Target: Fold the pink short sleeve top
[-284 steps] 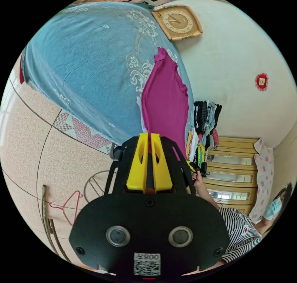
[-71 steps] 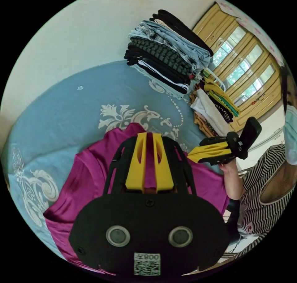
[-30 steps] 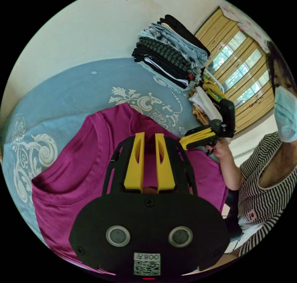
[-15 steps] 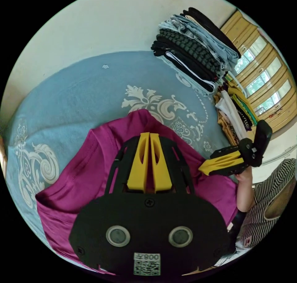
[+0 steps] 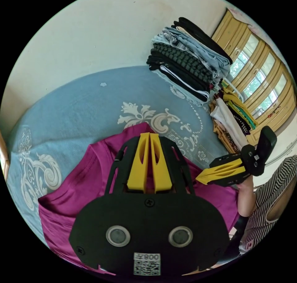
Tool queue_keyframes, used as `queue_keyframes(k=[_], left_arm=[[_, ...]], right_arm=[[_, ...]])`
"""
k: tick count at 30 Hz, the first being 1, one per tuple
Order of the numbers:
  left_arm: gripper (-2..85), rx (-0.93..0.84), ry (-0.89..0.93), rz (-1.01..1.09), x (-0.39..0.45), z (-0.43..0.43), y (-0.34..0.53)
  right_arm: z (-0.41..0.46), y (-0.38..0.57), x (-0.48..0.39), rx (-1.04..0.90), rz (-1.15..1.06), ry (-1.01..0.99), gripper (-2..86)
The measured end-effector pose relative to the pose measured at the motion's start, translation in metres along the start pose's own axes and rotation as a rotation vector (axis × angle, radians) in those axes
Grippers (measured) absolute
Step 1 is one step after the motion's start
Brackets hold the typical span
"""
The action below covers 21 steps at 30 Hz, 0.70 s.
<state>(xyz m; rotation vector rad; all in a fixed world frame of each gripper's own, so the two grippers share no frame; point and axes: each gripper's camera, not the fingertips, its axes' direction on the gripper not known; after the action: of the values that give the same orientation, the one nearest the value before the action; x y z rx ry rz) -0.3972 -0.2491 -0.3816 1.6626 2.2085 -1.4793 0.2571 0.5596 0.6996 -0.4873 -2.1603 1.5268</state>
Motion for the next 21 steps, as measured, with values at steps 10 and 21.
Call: queue_keyframes(k=[10,21], left_arm=[[0.2,0.183,-0.014,-0.155,-0.003,-0.066,0.173],[0.4,0.214,-0.019,-0.66,-0.004,-0.153,0.476]], right_arm=[[-0.004,-0.03,-0.053,-0.041,-0.053,0.065,0.1],[-0.026,-0.07,-0.131,-0.042,-0.158,0.27,0.1]])
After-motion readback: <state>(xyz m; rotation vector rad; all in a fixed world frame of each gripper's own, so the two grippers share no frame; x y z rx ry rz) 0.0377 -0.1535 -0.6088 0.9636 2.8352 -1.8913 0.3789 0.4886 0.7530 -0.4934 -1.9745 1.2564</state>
